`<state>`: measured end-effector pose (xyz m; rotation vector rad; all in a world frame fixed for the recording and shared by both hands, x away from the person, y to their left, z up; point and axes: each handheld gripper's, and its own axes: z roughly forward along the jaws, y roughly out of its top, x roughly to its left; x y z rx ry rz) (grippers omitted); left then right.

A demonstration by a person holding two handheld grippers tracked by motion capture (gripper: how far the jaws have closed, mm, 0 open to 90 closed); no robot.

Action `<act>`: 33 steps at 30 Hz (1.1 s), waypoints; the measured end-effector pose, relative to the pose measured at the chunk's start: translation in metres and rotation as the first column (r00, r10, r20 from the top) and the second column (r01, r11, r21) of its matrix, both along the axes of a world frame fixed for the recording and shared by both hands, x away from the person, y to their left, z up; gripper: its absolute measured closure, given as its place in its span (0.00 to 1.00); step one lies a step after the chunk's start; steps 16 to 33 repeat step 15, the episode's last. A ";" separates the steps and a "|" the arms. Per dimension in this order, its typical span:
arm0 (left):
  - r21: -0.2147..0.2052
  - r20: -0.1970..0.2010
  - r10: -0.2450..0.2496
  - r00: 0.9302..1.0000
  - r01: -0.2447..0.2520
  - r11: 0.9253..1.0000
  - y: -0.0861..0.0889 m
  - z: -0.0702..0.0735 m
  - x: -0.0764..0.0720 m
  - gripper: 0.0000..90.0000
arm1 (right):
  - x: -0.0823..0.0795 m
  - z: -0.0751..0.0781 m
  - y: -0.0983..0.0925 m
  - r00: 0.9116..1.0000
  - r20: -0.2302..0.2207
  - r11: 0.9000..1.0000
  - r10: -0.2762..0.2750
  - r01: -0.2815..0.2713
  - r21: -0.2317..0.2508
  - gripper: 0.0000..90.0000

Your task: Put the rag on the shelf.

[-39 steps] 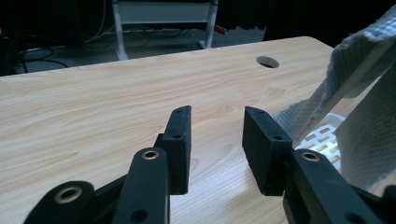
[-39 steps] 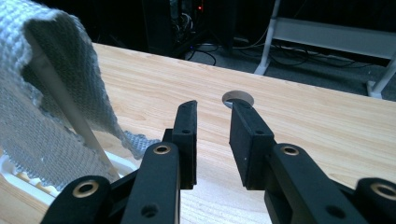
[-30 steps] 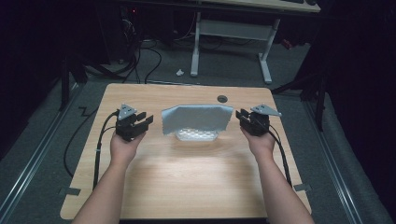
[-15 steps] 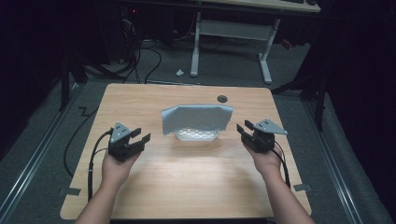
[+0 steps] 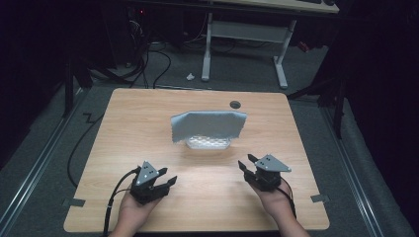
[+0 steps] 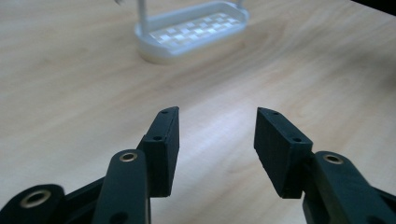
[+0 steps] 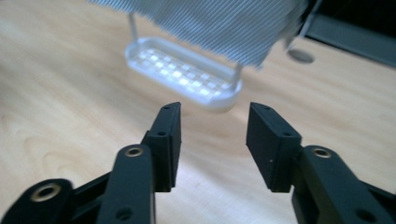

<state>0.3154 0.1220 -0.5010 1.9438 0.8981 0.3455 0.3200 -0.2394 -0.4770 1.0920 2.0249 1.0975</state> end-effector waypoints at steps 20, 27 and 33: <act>0.045 -0.055 -0.059 0.997 0.062 0.997 -0.018 -0.022 -0.021 0.55 | -0.028 -0.041 0.012 0.995 -0.101 1.000 0.023 -0.024 -0.012 0.56; 0.045 -0.055 -0.059 0.997 0.062 0.997 -0.018 -0.022 -0.021 0.55 | -0.028 -0.041 0.012 0.995 -0.101 1.000 0.023 -0.024 -0.012 0.56; 0.045 -0.055 -0.059 0.997 0.062 0.997 -0.018 -0.022 -0.021 0.55 | -0.028 -0.041 0.012 0.995 -0.101 1.000 0.023 -0.024 -0.012 0.56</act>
